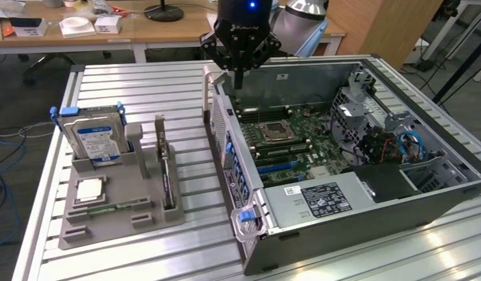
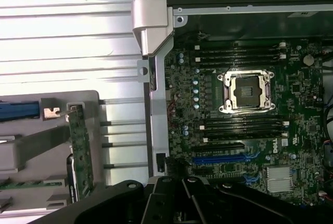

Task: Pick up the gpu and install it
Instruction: 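Reach for the gpu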

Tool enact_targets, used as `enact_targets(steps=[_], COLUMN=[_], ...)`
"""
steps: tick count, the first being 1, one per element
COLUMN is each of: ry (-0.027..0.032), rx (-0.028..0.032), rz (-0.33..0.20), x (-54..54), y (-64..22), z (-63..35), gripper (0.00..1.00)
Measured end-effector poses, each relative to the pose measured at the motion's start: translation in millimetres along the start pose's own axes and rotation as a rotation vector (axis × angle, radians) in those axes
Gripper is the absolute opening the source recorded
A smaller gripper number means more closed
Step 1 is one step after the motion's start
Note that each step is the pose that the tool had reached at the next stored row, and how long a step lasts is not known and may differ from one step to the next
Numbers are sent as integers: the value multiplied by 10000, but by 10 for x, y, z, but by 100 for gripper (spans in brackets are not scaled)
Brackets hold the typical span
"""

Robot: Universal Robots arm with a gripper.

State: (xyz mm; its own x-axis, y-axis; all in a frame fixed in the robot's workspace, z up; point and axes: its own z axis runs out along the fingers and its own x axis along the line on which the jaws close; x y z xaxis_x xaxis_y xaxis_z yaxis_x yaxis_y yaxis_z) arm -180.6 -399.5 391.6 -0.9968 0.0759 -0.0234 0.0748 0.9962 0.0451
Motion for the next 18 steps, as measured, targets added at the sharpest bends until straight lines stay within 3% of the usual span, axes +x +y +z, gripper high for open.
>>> enact_targets(steps=[18], ry=[-1], rx=[-1], rz=[-3], x=[31], y=[-2], z=[2], gripper=[11])
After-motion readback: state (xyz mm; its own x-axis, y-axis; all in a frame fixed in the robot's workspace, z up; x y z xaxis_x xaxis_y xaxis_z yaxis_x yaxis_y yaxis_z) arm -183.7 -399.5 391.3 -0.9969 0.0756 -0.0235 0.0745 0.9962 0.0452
